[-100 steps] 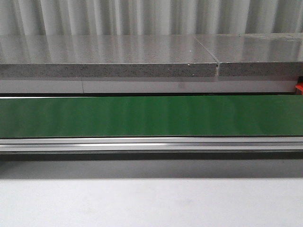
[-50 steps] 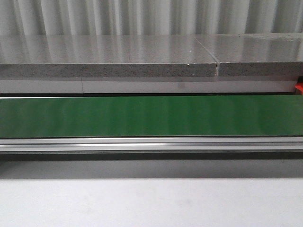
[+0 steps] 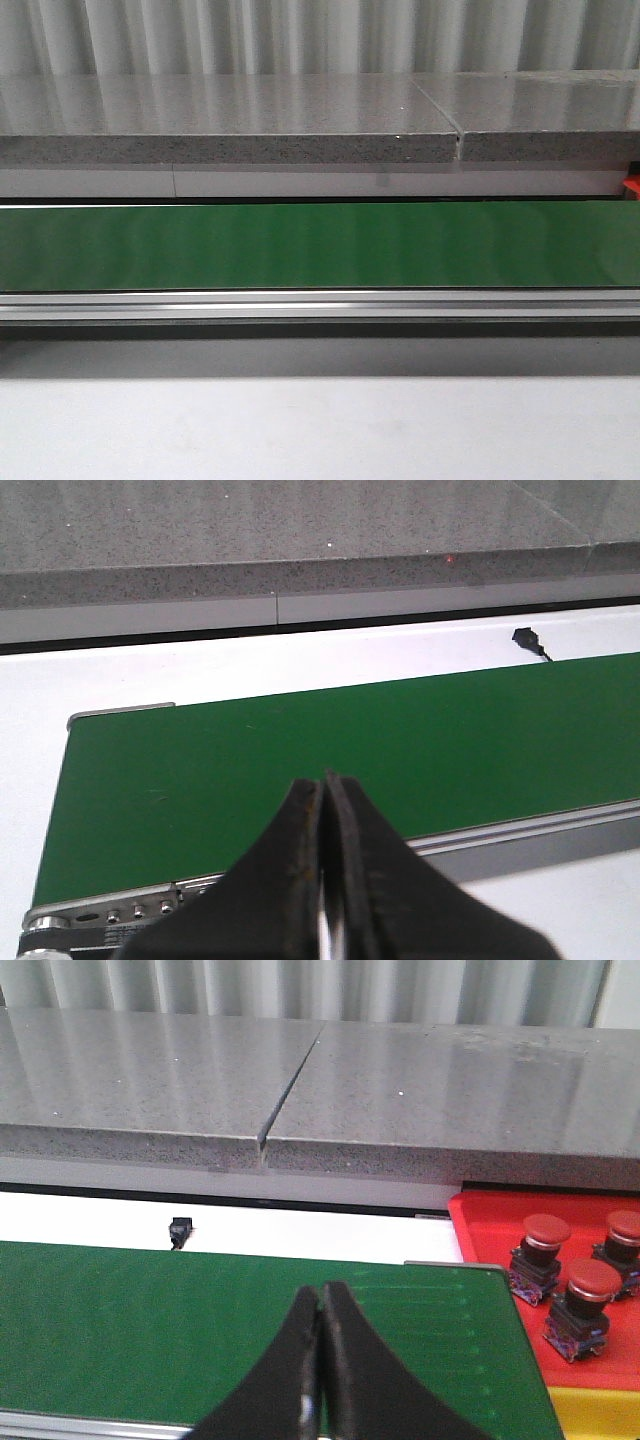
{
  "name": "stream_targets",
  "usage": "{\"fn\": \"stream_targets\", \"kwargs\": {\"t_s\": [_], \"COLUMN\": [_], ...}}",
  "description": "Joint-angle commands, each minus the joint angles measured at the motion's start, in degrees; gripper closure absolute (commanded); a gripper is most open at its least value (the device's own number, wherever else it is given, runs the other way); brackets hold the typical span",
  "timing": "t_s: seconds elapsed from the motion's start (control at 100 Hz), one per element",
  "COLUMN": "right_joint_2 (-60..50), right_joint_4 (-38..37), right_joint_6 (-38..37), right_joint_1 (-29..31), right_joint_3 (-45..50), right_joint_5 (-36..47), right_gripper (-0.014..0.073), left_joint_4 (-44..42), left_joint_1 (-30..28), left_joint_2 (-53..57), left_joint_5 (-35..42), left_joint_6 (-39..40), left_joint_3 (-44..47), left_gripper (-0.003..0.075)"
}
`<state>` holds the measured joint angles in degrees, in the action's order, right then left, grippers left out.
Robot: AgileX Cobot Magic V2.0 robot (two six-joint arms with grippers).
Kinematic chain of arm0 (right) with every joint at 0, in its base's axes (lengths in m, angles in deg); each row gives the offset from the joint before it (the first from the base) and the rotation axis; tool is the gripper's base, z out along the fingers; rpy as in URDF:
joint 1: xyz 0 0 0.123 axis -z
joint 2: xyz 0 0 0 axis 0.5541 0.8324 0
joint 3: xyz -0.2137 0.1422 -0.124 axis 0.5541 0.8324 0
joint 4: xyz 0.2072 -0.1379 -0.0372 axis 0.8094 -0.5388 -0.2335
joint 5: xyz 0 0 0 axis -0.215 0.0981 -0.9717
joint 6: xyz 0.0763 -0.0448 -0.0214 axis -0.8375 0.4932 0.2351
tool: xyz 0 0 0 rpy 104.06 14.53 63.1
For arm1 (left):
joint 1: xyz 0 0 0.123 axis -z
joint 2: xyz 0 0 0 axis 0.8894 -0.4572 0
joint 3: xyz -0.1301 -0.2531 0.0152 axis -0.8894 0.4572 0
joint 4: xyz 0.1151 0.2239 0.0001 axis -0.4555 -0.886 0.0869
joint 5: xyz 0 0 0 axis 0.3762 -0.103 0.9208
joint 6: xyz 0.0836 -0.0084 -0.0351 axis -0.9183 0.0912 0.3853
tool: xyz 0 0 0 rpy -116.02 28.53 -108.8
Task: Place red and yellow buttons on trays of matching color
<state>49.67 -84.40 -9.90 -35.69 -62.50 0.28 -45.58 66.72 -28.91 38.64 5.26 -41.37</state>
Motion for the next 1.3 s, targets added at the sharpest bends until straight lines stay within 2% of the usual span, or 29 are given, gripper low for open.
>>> {"fn": "stream_targets", "kwargs": {"t_s": [0.0,0.31,0.38,1.29], "right_joint_2": [-2.1,-14.36,-17.56,-17.13], "right_joint_4": [-0.79,-0.79,-0.79,-0.79], "right_joint_6": [-0.41,-0.41,-0.41,-0.41], "right_joint_1": [-0.02,-0.02,-0.02,-0.02], "right_joint_3": [1.81,11.26,11.12,11.12], "right_joint_5": [7.57,7.94,4.73,3.47], "right_gripper": [0.0661,0.0661,0.0661,0.0661], "left_joint_4": [1.31,1.31,1.31,1.31], "left_joint_1": [0.49,0.49,0.49,0.49], "left_joint_2": [-0.26,-0.26,-0.26,-0.37], "left_joint_5": [3.78,3.78,3.78,3.78], "left_joint_6": [0.1,0.1,0.1,0.1], "left_joint_3": [-1.6,-1.6,-1.6,-1.6], "left_gripper": [0.0741,0.0741,0.0741,0.0741]}}
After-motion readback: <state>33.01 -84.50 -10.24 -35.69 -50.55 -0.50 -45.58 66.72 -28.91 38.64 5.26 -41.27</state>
